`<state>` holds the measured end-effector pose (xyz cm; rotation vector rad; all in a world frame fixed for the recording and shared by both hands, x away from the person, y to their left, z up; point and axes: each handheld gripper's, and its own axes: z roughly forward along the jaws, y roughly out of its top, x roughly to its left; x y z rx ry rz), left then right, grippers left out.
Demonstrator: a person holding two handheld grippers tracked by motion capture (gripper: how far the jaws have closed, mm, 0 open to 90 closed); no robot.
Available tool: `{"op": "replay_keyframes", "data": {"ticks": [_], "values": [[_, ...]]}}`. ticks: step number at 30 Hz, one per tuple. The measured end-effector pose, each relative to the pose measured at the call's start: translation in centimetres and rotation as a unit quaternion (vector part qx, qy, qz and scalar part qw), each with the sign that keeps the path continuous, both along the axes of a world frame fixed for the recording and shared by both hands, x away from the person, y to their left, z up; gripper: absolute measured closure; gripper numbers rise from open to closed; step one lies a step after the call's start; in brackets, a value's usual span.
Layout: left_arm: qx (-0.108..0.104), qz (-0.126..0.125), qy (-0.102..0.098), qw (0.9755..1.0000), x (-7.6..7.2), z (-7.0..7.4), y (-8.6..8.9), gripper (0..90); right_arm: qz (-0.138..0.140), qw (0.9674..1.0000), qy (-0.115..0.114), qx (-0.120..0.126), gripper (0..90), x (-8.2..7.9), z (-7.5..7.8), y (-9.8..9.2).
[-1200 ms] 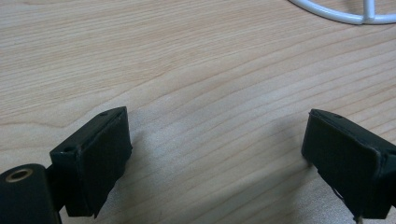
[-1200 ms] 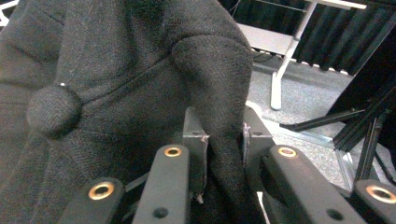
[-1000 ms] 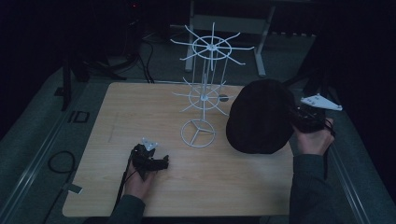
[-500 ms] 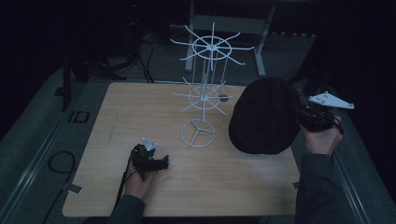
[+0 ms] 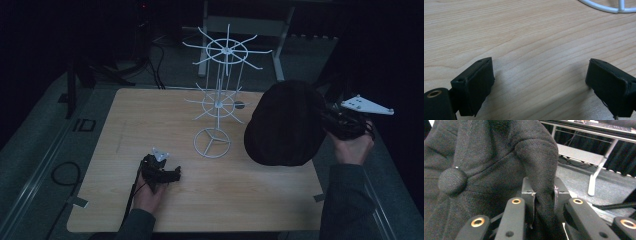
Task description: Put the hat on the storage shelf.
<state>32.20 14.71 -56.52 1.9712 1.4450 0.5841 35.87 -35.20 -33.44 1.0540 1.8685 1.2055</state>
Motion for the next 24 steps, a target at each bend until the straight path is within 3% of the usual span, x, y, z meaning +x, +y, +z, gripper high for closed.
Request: {"op": "replay_keyframes", "data": {"ticks": [12, 24], "values": [[0.000, 0.000, 0.000, 1.0000, 0.00, 0.00, 0.00, 8.6, 0.033, 0.9984, -0.005, 0.046, 76.5, -0.26, 0.33, -0.78], [0.000, -0.001, 0.002, 1.0000, 0.00, 0.02, -0.01, 8.6, 0.061, 0.9931, -0.004, 0.100, 76.5, -0.14, 0.14, -0.95]]}}
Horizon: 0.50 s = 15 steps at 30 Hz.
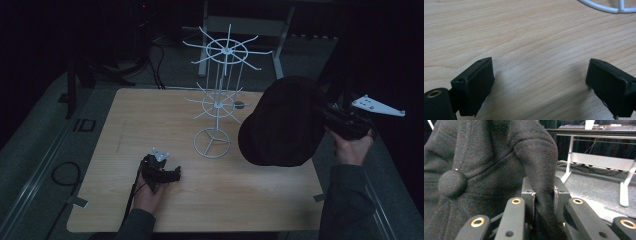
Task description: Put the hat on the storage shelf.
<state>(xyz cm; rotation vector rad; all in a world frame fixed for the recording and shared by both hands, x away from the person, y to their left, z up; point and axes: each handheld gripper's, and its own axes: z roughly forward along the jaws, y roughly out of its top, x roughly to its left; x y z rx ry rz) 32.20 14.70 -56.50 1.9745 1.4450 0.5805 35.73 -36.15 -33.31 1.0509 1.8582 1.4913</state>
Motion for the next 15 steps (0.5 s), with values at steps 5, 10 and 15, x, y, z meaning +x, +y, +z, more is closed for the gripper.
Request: {"op": "replay_keyframes", "data": {"ticks": [5, 10, 15], "values": [[0.000, 0.000, 0.000, 1.0000, 0.00, 0.00, -0.01, 8.6, 0.012, 0.9997, 0.000, 0.020, 76.6, 0.07, -0.04, 0.00], [0.000, 0.000, 0.000, 1.0000, 0.00, 0.00, -0.01, 8.6, 0.017, 0.9994, -0.005, 0.030, 76.6, 0.11, 0.04, 0.03], [0.000, 0.000, 0.000, 1.0000, 0.00, 0.00, -0.01, 8.6, 0.023, 0.9994, -0.007, 0.024, 76.5, 0.00, 0.37, 0.37]]}}
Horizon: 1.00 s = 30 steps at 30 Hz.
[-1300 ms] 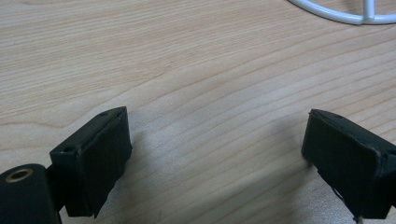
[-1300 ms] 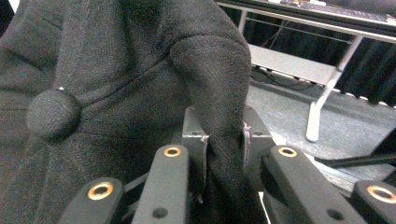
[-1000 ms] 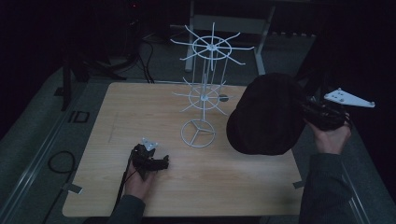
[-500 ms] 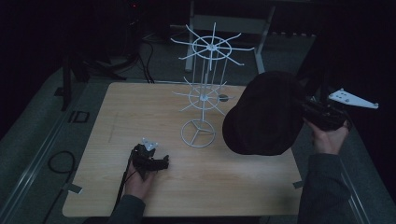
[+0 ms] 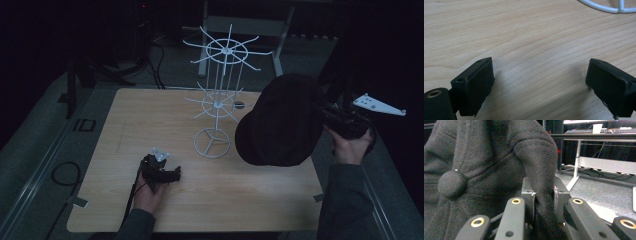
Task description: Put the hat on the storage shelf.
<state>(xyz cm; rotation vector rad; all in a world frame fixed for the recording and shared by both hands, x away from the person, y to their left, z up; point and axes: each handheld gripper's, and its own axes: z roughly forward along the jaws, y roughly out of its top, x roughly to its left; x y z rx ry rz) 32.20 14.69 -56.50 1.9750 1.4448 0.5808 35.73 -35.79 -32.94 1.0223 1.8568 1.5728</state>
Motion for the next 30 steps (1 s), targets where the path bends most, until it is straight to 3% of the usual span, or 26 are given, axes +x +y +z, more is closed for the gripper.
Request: {"op": "replay_keyframes", "data": {"ticks": [30], "values": [[0.000, 0.000, -0.001, 1.0000, 0.0, 0.0, 0.0, 8.6, 0.048, 0.9982, -0.023, 0.026, 76.4, -0.4, 1.9, 1.2]]}}
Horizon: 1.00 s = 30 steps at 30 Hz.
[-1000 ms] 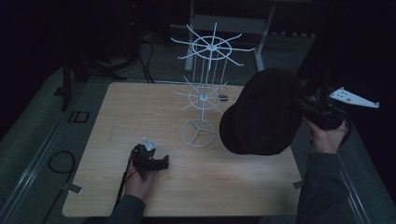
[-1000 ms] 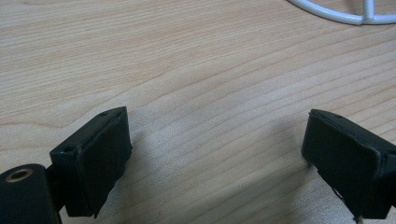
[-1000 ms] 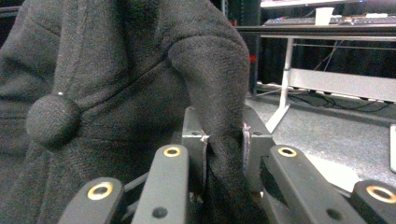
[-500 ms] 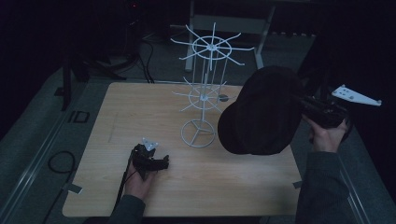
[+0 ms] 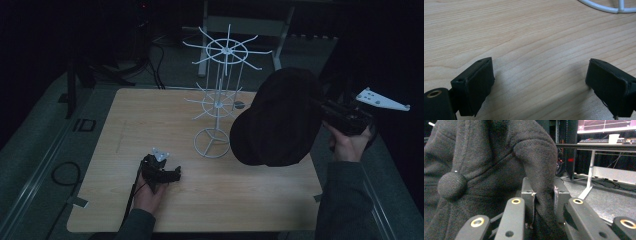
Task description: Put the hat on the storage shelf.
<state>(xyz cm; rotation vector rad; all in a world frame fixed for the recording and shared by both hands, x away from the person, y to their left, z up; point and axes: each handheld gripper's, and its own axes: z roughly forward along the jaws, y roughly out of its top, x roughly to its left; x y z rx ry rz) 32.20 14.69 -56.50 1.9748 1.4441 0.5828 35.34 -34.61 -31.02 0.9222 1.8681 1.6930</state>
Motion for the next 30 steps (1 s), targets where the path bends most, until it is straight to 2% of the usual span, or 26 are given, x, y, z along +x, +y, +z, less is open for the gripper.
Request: {"op": "replay_keyframes", "data": {"ticks": [19, 30], "values": [[0.000, 0.001, 0.000, 1.0000, 0.0, 0.0, 0.0, 8.6, 0.020, 0.9994, -0.021, 0.021, 76.1, -0.2, 0.8, 0.6], [0.000, 0.001, 0.000, 1.0000, 0.0, 0.0, 0.0, 8.6, 0.028, 0.9989, -0.023, 0.028, 76.0, 0.2, 1.1, 1.2]]}}
